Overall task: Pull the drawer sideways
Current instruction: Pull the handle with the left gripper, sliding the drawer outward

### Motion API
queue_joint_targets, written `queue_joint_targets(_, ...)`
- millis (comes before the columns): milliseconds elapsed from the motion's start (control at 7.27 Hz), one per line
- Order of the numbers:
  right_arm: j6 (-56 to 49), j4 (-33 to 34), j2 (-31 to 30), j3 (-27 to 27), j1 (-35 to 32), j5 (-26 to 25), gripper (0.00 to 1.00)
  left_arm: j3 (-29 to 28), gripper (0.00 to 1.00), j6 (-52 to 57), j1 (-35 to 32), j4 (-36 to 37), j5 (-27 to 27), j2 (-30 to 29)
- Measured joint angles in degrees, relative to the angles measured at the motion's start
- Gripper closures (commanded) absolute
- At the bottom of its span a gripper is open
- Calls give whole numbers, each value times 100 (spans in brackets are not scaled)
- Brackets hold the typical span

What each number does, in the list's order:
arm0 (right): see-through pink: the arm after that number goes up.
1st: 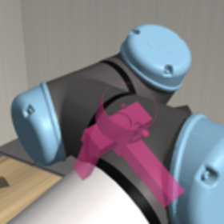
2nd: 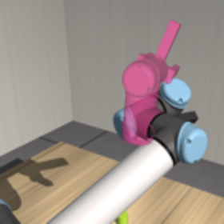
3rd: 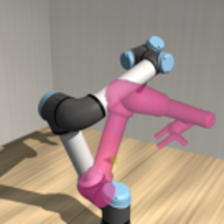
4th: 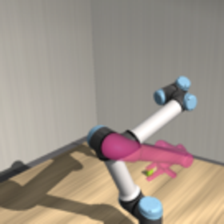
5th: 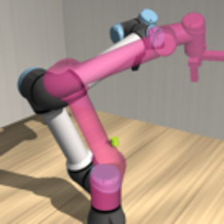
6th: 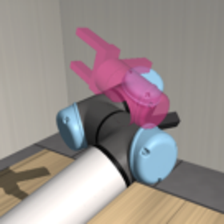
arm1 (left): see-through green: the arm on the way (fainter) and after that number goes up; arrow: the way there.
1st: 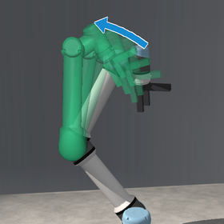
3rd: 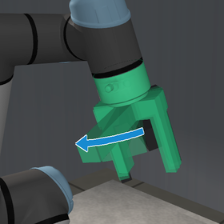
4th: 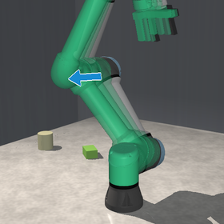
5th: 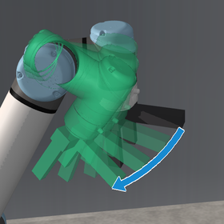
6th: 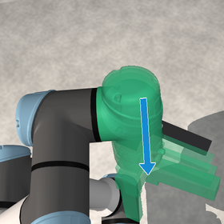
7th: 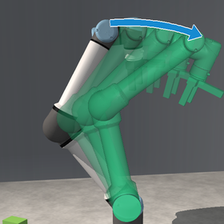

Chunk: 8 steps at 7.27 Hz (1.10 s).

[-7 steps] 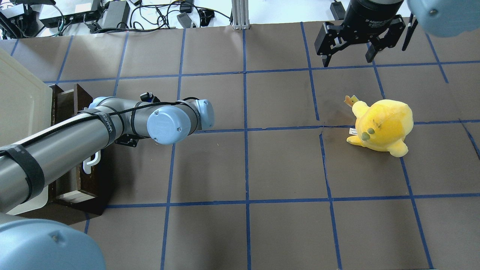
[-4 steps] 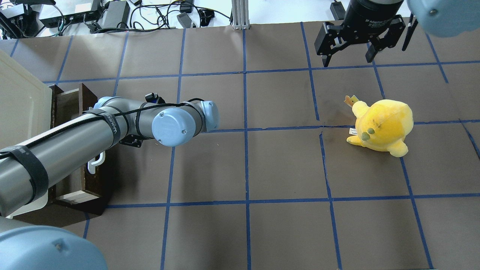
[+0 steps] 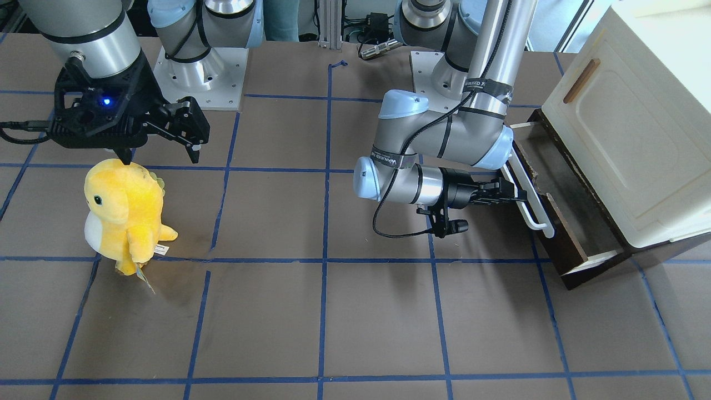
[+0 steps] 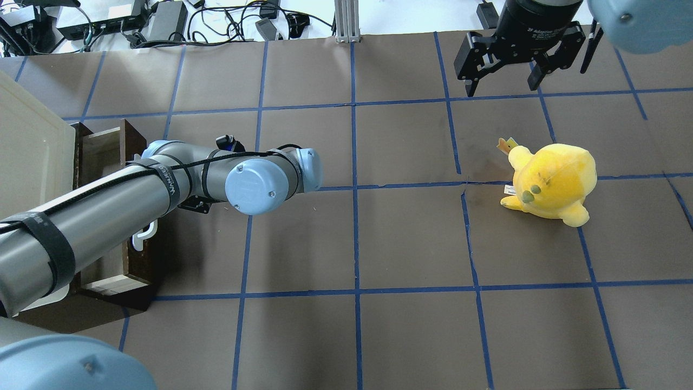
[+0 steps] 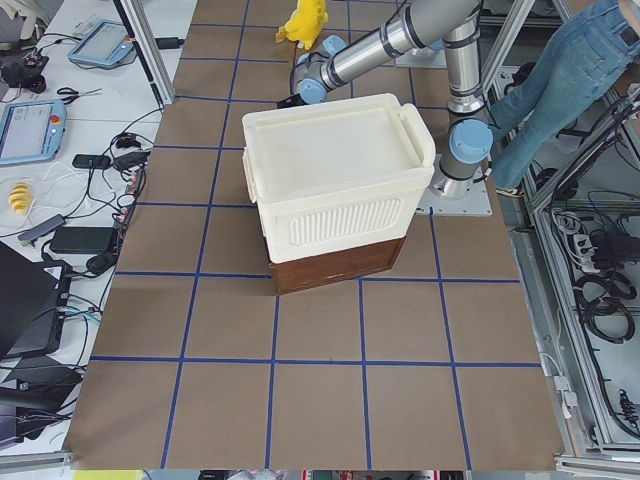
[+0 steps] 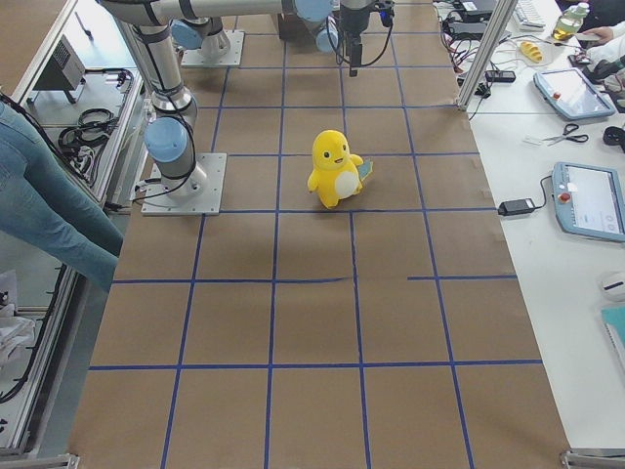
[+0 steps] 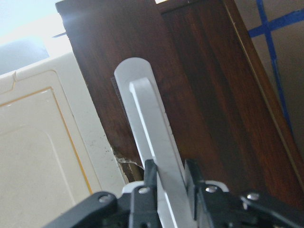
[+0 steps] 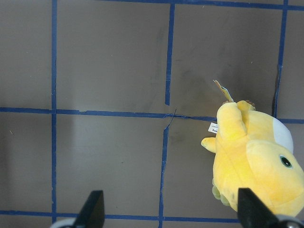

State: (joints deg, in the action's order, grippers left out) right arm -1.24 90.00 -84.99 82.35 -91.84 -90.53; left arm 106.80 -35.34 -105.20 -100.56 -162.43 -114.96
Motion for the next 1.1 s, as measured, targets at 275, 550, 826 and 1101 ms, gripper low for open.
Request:
queue_joint_targets(275, 1, 0, 0, 0, 0, 0, 0, -7, 100, -3, -40, 9, -3, 0)
queue_joint_targets(550, 1, 0, 0, 0, 0, 0, 0, -51, 100, 0, -55, -10, -1, -7)
queue_joint_targets(826, 0, 0, 0, 0, 0, 0, 0, -75, 100, 5, -131, -15, -1, -8)
queue_joint_targets(1101, -1, 0, 0, 0, 0, 0, 0, -80, 38, 16, -174, -10, -1, -9)
